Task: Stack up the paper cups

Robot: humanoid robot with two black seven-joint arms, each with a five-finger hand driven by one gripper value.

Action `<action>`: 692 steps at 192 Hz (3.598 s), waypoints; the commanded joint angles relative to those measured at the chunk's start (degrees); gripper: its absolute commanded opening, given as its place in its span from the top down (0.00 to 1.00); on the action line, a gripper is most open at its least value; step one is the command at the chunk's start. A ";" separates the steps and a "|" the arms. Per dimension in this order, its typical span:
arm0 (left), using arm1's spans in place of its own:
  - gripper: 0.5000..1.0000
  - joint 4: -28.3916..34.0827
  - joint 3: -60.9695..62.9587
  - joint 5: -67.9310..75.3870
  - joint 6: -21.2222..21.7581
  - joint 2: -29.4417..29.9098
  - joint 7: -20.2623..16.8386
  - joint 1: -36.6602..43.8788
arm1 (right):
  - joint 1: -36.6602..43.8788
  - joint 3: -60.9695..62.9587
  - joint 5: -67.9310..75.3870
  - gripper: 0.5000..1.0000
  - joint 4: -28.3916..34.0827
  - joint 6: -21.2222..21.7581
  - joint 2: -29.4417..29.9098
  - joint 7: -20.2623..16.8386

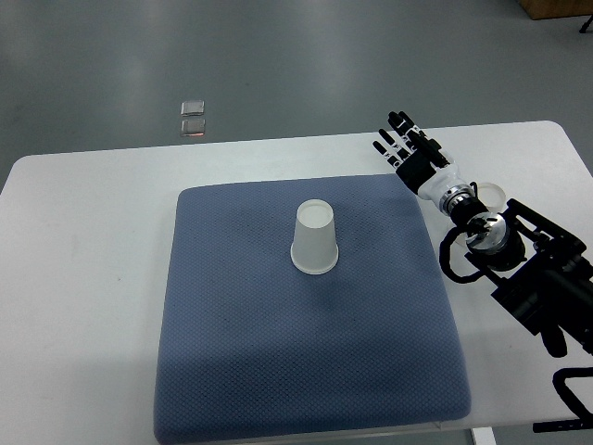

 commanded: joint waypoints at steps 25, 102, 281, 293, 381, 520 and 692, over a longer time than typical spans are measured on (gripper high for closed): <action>0.00 0.00 -0.09 -0.07 0.00 0.00 0.01 0.09 | 0.00 0.00 0.00 0.17 0.01 0.00 0.00 0.00; 0.00 -0.18 -0.09 0.02 0.00 0.00 0.01 0.09 | 1.14 -1.06 -1.40 0.17 0.01 0.00 -0.26 -0.09; 0.00 -1.15 0.62 0.20 -1.06 0.00 0.10 0.09 | 42.36 -72.07 -14.24 0.17 2.73 5.54 -17.32 -4.31; 0.00 -1.23 0.71 0.28 -1.06 0.00 0.10 0.09 | 47.46 -80.25 -16.61 0.17 4.93 7.65 -17.40 -4.40; 0.00 -2.64 0.71 0.46 -1.32 0.00 0.10 0.09 | 85.34 -119.27 -36.38 0.17 27.43 21.00 -13.27 -4.22; 0.00 -2.20 0.35 0.28 -1.14 0.00 0.10 0.27 | 93.78 -119.62 -36.21 0.17 33.76 22.68 -11.69 -3.87; 0.00 -2.11 0.35 0.20 -1.14 0.00 0.10 0.44 | 67.76 -121.73 -36.56 0.17 21.46 8.00 -6.68 -5.54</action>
